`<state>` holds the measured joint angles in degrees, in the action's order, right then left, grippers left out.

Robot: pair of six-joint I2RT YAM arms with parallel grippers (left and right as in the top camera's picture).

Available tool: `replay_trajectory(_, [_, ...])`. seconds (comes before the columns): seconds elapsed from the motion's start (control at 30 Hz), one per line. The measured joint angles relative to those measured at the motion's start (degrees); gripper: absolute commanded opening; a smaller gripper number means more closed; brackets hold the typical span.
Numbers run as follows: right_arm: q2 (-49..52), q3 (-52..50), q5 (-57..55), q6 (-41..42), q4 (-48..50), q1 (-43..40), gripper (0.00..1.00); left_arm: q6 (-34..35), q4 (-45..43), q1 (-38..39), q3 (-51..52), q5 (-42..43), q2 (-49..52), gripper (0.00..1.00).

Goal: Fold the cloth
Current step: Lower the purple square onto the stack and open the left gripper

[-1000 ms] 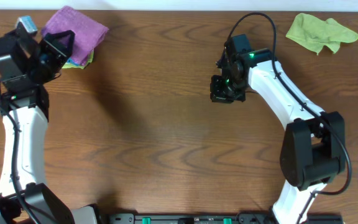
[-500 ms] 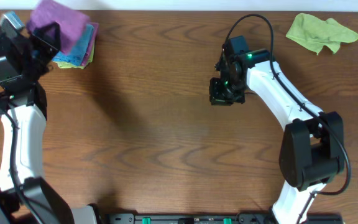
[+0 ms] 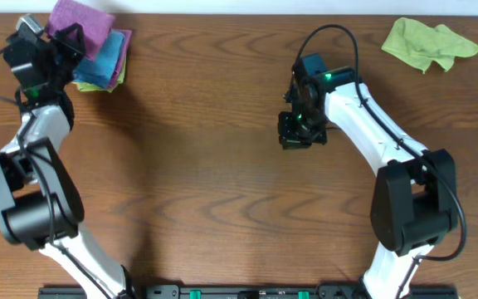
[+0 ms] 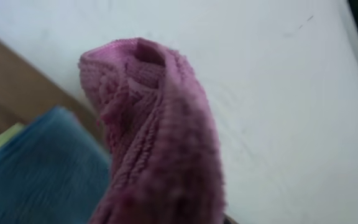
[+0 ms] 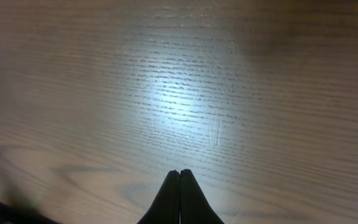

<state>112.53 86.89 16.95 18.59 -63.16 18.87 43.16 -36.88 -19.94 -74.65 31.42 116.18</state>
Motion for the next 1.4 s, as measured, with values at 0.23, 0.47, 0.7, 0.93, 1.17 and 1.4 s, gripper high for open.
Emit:
replay_trajectory(0.23, [0.0, 0.0, -0.74, 0.0, 0.24, 1.95, 0.02, 8.46, 2.43, 0.0, -3.26, -2.12, 0.76, 0.06])
replay_trajectory(0.47, [0.0, 0.0, -1.36, 0.0, 0.52, 3.52, 0.01, 20.06, 8.68, 0.0, -3.28, -4.24, 0.83, 0.06])
replay_trajectory(0.7, [0.0, 0.0, -1.57, 0.0, 0.98, 3.93, 0.02, 24.02, 13.18, 0.0, -3.28, -4.66, 0.83, 0.06])
replay_trajectory(0.93, [0.0, 0.0, -1.57, 0.02, 1.68, 3.93, 0.02, 24.26, 15.17, 0.0, -3.28, -4.63, 0.83, 0.06])
replay_trajectory(1.17, [0.0, 0.0, -1.6, 0.22, 2.6, 3.93, 0.02, 23.91, 19.54, 0.0, -3.28, -4.61, 0.83, 0.1])
replay_trajectory(1.4, [0.0, 0.0, -1.6, 0.24, 2.86, 3.93, 0.01, 23.93, 20.65, 0.0, -3.28, -4.0, 0.83, 0.95])
